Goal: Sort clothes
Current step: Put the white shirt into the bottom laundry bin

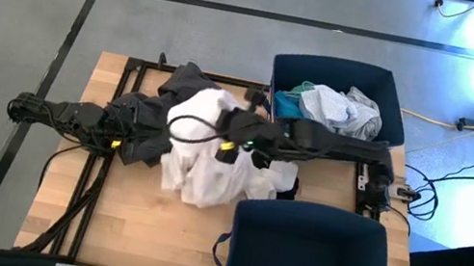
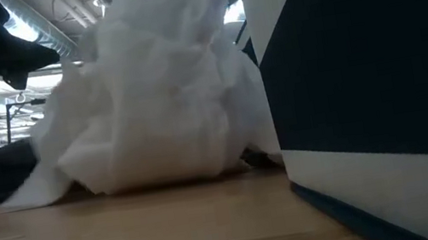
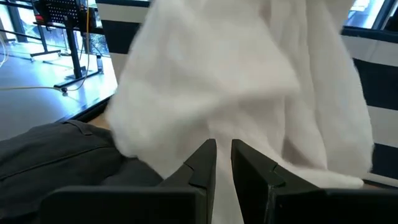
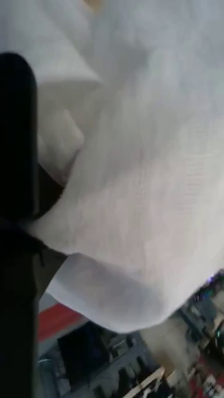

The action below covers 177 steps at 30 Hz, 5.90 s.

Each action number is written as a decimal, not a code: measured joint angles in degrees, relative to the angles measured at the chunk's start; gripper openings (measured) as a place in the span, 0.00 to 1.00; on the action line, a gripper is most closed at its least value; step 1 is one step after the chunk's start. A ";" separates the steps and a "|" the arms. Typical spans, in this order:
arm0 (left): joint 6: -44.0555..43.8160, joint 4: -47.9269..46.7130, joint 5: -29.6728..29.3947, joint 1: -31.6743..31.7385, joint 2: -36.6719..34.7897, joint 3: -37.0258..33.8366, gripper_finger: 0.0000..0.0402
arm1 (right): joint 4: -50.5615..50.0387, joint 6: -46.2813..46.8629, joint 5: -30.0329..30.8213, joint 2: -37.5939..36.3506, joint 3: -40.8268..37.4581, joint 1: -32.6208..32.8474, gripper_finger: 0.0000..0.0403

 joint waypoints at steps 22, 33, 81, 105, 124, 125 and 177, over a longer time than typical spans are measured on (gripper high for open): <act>0.00 0.19 0.00 -0.01 -0.02 0.00 0.10 | 5.11 0.68 22.56 -20.47 0.09 13.95 0.03; -0.05 0.39 0.00 -0.01 -0.01 0.00 0.10 | 25.00 -17.61 39.94 -24.52 0.09 30.23 0.04; 0.79 3.04 -0.02 0.01 -0.02 0.00 0.10 | -35.36 93.65 9.02 -15.58 -29.15 44.04 0.04; 3.15 3.02 -0.02 0.00 -0.02 0.00 0.10 | -34.60 119.40 -37.90 -16.18 -36.06 41.19 0.52; 3.41 2.51 -0.02 0.00 -0.02 0.00 0.10 | -35.46 71.21 10.11 -16.77 -8.98 23.76 0.60; 3.41 2.51 -0.02 -0.01 -0.02 0.00 0.10 | -35.14 68.52 11.77 -16.63 -8.97 22.42 0.60; 2.92 3.02 -0.01 0.00 0.00 -2.01 0.10 | -26.47 41.61 -48.32 19.01 -8.96 -10.27 0.60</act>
